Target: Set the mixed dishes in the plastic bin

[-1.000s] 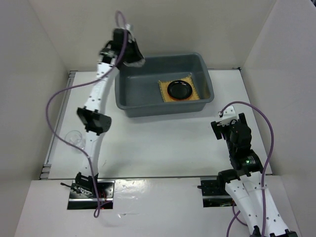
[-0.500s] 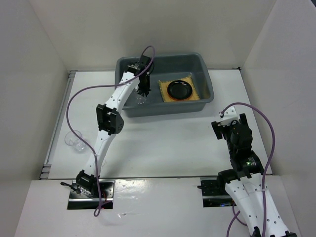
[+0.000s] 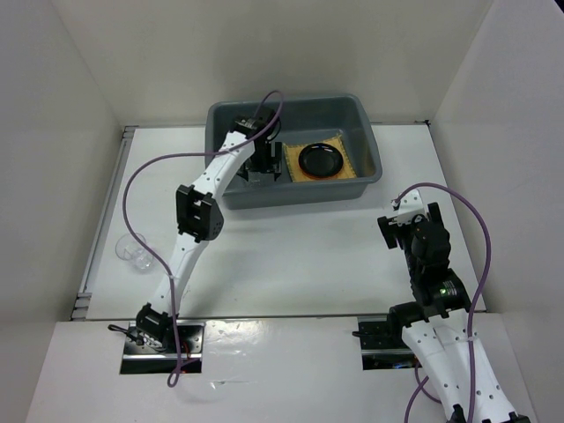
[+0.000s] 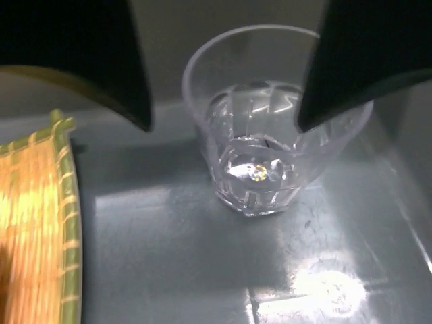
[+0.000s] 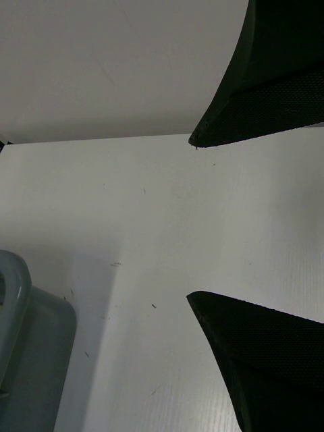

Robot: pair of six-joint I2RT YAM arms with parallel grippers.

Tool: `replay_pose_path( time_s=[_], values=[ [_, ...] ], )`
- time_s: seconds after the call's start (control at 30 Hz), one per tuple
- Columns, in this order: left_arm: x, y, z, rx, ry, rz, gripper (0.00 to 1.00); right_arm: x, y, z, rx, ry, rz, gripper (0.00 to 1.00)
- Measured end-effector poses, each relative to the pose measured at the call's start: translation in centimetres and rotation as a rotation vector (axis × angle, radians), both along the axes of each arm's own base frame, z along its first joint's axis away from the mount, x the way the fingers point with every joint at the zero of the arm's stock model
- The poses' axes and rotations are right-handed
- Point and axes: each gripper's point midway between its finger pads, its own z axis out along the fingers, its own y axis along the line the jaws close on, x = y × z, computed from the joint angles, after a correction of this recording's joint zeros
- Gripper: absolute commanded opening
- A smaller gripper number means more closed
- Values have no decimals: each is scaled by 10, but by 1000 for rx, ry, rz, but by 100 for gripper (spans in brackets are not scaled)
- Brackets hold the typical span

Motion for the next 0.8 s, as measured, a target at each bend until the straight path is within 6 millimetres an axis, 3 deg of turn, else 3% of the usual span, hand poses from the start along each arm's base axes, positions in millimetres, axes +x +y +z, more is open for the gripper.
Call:
replay_pose_path(
  time_s=[0.13,0.27,0.37,0.43,0.5,0.53,0.6,0.67,0.8],
  values=[
    [-7,6,13,22,-8,9,100,0,0,1,0,-3,-1,91],
    [-16,29,69,105,-123,73,100,0,0,1,0,-5,-2,91],
    [-37,71,141,198,-287,209,100,1,0,1,0,-5,-3,91],
    [-65,100,185,184,-381,320,100,1,-1,1,0,-5,-4,91],
    [-98,145,218,147,-448,444,100,1,0,1,0,-6,0,91],
    [-115,176,224,140,-470,524,100,1,1,1,0,-5,4,91],
    [-149,235,217,153,-482,696,100,1,2,1,0,-5,8,91],
    [-186,273,188,206,-418,817,100,1,3,1,0,-5,12,91],
    [-222,286,98,257,-190,854,100,2,5,0,-1,2,18,91]
  ],
)
